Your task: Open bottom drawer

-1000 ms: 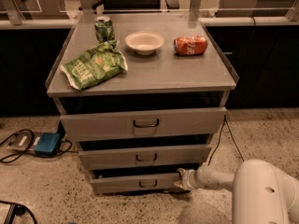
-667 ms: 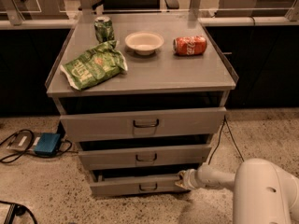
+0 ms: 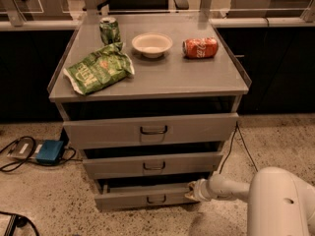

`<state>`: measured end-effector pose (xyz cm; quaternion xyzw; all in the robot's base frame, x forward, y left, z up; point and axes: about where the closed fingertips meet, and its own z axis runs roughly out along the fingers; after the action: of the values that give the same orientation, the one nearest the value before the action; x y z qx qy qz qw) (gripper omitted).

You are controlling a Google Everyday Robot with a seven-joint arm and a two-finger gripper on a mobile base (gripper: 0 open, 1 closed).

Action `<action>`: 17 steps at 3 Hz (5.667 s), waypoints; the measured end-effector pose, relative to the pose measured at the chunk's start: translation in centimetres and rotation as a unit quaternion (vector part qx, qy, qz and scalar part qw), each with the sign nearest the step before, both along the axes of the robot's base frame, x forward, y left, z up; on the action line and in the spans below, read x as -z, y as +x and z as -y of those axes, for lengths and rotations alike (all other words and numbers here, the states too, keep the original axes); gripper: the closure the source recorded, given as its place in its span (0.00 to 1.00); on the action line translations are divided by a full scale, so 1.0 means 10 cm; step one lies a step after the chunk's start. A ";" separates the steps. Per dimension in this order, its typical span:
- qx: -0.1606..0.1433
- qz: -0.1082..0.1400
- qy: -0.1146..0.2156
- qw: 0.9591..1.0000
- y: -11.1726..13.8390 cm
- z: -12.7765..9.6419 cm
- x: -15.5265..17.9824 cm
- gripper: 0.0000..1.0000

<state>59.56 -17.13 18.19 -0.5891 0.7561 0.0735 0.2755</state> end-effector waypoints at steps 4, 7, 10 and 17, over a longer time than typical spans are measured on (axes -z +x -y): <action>0.000 0.000 0.000 1.000 0.00 0.00 0.00 0.04; -0.043 0.007 0.011 0.999 -0.43 -0.01 -0.07 1.00; -0.043 0.004 0.018 0.999 -0.65 0.05 -0.06 0.74; -0.041 -0.001 0.015 0.999 -0.96 0.19 -0.06 1.00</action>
Offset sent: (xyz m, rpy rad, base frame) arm 0.0000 0.0000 0.0000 0.0000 0.0000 0.0000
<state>49.92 -19.04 18.79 -0.6154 0.7304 0.0961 0.2803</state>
